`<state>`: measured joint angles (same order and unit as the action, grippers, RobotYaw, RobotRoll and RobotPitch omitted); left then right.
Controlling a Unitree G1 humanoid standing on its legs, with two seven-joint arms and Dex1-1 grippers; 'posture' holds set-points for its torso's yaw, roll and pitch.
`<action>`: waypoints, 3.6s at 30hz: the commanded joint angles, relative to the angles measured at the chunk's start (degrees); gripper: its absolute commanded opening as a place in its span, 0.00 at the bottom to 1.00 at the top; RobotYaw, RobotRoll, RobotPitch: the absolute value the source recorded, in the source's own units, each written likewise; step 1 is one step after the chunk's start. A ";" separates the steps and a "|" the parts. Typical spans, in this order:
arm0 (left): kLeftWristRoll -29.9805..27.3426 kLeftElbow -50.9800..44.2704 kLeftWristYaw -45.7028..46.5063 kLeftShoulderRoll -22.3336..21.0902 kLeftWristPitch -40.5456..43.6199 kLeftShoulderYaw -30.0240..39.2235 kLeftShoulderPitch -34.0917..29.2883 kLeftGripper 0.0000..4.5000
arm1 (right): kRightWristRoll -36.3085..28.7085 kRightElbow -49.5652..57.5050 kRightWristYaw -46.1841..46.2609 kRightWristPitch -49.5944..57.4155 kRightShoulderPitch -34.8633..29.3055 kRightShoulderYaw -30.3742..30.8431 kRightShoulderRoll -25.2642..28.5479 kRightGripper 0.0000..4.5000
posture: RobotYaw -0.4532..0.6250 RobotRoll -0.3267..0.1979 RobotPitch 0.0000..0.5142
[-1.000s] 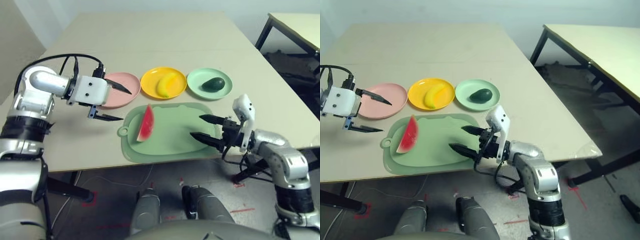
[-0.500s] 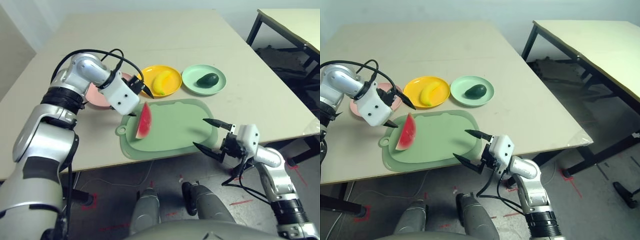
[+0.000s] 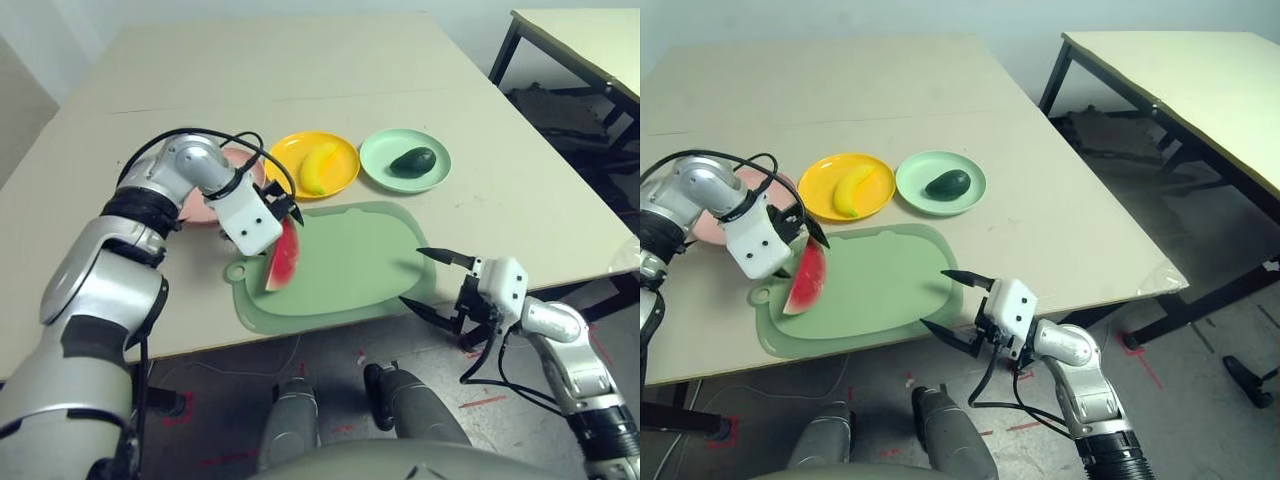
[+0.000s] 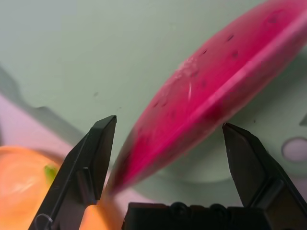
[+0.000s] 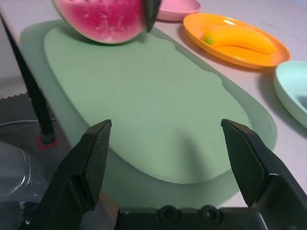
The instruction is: Place the fruits into color-matched plates.
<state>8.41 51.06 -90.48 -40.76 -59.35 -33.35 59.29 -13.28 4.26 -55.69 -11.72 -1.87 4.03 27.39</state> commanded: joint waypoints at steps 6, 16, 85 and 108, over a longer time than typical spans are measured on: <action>1.30 -5.28 -0.96 0.58 5.47 -0.99 -4.03 0.81 | -0.72 2.05 1.52 2.08 -0.99 0.49 0.55 1.00 | 0.30 0.62 0.21; 2.15 -5.34 -2.02 -0.45 8.33 -1.12 -3.63 0.49 | -0.60 2.48 2.33 2.91 -0.55 0.98 0.37 1.00 | 0.30 0.62 0.20; -8.79 -39.89 -0.88 -6.56 68.46 1.50 -6.94 0.99 | -5.86 15.95 8.45 15.81 2.56 7.29 -4.48 1.00 | 0.31 0.62 0.20; -0.93 -34.64 0.79 -1.05 65.73 2.63 -10.31 0.99 | -5.28 16.70 9.31 15.88 2.68 7.31 -3.70 1.00 | 0.29 0.62 0.15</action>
<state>6.98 16.05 -89.38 -41.81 6.80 -31.18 49.36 -19.27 20.21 -46.42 4.45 0.83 10.80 23.42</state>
